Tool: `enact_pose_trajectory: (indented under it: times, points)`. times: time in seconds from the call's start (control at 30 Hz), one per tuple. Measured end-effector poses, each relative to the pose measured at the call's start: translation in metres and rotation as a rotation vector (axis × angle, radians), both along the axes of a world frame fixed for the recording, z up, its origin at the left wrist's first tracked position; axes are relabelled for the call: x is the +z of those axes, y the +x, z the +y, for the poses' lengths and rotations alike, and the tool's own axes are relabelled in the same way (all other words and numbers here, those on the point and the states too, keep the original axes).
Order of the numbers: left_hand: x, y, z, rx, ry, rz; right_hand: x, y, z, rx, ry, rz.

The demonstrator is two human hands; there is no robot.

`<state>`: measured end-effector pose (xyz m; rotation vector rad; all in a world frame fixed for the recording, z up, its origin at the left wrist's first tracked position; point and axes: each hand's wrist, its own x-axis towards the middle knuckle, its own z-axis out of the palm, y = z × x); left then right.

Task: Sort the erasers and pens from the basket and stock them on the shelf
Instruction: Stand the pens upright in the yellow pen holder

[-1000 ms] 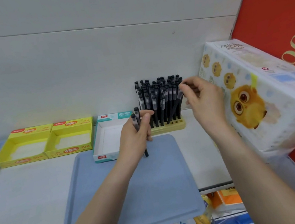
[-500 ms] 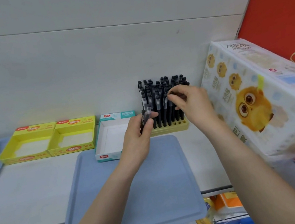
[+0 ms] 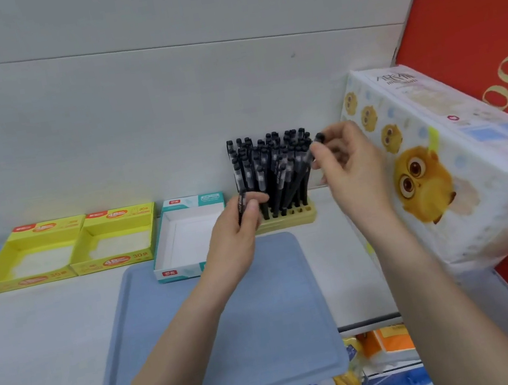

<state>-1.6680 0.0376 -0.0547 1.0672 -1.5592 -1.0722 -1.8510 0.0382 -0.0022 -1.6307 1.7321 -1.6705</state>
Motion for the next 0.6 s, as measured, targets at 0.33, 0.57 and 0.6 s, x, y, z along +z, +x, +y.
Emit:
enact_pose_trajectory:
  times: [0.33,0.57,0.6]
  points:
    - [0.001,0.005,0.003,0.003,0.149,0.165,-0.022,0.004,-0.016,-0.042,0.078,0.314]
    - [0.006,0.008,0.003,-0.048,-0.009,0.061,-0.009,0.013,-0.008,-0.073,0.019,0.306]
    - [0.007,0.006,0.002,-0.05,-0.02,0.034,-0.002,0.018,-0.003,-0.019,-0.001,0.271]
